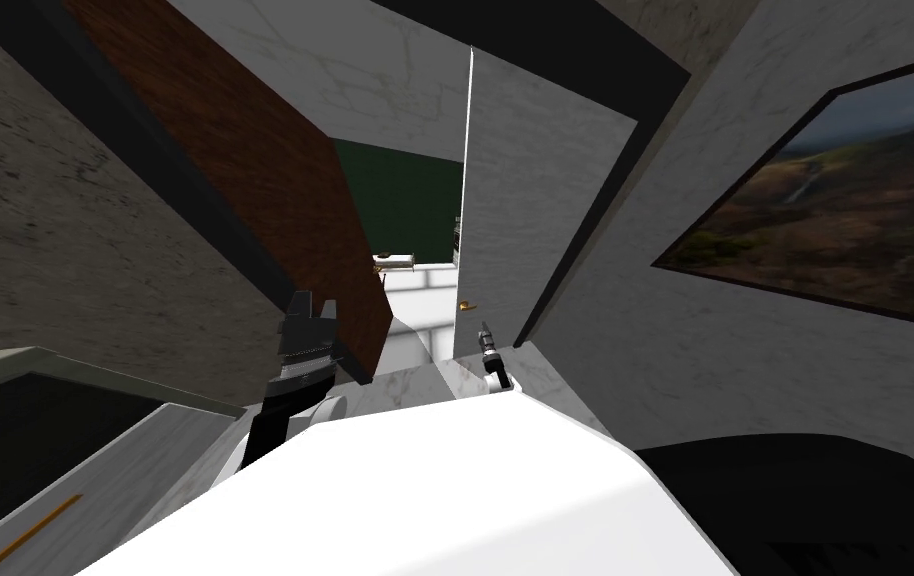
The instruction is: Push the door open
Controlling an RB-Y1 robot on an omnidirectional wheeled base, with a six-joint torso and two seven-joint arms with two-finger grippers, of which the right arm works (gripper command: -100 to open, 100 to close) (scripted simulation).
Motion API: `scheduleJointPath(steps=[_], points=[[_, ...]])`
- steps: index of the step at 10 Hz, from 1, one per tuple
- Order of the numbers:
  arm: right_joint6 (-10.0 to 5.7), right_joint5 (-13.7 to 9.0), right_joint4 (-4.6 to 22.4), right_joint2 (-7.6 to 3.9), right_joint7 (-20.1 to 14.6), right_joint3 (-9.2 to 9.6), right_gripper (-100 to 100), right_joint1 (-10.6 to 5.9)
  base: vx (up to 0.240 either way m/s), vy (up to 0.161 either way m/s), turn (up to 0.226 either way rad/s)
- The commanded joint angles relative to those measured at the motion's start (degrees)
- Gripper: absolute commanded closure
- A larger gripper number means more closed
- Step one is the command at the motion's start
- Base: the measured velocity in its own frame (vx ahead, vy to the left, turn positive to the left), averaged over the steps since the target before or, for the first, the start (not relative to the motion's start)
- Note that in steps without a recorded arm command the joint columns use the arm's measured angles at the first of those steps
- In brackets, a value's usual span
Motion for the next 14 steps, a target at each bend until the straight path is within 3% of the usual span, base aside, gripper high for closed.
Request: scheduleJointPath(steps=[1,8,11,14], points=[[-0.59,-0.18,2.14,0.08,-0.08,0.13,-100,-0.78,0.075,-0.059,0.097],[-2.98,-0.95,11.46,0.40,-0.56,0.63,-100,-4.26,0.063,-0.055,0.102],[-3.62,-1.17,14.00,0.54,-0.68,0.76,-100,-5.21,0.054,-0.055,0.070],[-3.67,-1.22,14.00,0.37,-0.63,0.49,-100,-5.30,0.100,-0.010,0.019]])
